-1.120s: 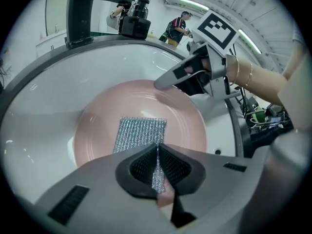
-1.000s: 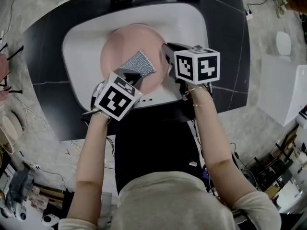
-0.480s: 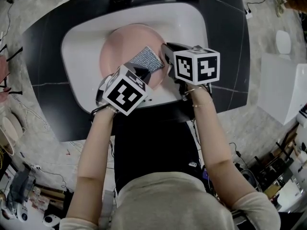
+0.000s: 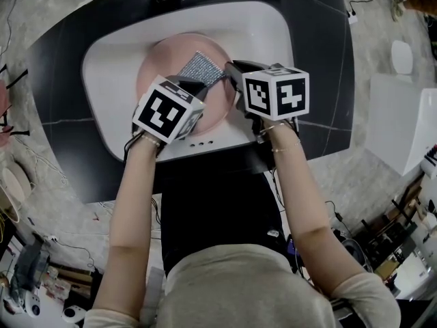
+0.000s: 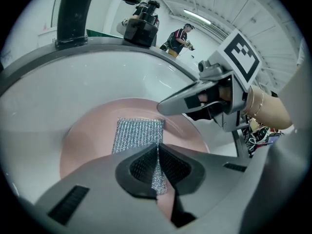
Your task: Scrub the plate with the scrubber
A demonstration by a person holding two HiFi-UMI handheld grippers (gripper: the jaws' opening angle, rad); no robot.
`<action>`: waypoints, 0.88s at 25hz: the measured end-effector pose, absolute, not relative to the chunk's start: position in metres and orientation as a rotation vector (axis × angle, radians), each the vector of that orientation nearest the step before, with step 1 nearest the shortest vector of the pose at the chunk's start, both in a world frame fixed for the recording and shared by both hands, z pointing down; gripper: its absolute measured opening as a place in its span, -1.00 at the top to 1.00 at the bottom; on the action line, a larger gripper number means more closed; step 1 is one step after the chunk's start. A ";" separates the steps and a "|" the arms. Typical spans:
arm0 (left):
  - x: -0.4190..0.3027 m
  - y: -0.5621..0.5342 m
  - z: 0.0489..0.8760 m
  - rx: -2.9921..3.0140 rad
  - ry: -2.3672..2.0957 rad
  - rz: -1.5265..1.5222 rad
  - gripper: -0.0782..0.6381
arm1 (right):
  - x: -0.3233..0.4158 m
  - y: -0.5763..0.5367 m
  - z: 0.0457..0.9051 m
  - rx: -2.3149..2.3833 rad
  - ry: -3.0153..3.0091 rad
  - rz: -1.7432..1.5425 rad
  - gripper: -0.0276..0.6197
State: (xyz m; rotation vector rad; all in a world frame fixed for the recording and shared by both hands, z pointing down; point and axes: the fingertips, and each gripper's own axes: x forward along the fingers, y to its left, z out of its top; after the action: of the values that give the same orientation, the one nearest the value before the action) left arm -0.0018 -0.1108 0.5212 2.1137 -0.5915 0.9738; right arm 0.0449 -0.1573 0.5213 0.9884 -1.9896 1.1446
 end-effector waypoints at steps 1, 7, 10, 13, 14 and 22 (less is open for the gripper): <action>-0.005 -0.113 0.522 2.107 -0.604 0.973 0.70 | 0.045 -0.157 0.522 0.987 -1.989 1.146 0.76; -0.022 -0.117 0.529 2.081 -0.648 0.991 0.70 | 0.045 -0.156 0.524 0.974 -1.987 1.153 0.76; -0.027 -0.117 0.530 2.069 -0.659 0.990 0.70 | 0.045 -0.155 0.525 0.971 -1.985 1.152 0.76; -0.029 -0.116 0.531 2.063 -0.664 0.995 0.70 | 0.045 -0.156 0.527 0.972 -1.977 1.156 0.76; -0.030 -0.116 0.531 2.063 -0.663 0.999 0.70 | 0.045 -0.155 0.527 0.972 -1.974 1.158 0.76; -0.033 -0.115 0.531 2.075 -0.696 1.019 0.71 | 0.045 -0.155 0.528 0.983 -1.972 1.157 0.75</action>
State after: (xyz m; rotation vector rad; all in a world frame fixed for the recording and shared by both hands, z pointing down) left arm -0.0332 -0.1154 0.5308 2.0753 -0.6955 1.0191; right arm 0.0455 -0.1553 0.5276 0.9830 -1.9720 1.1574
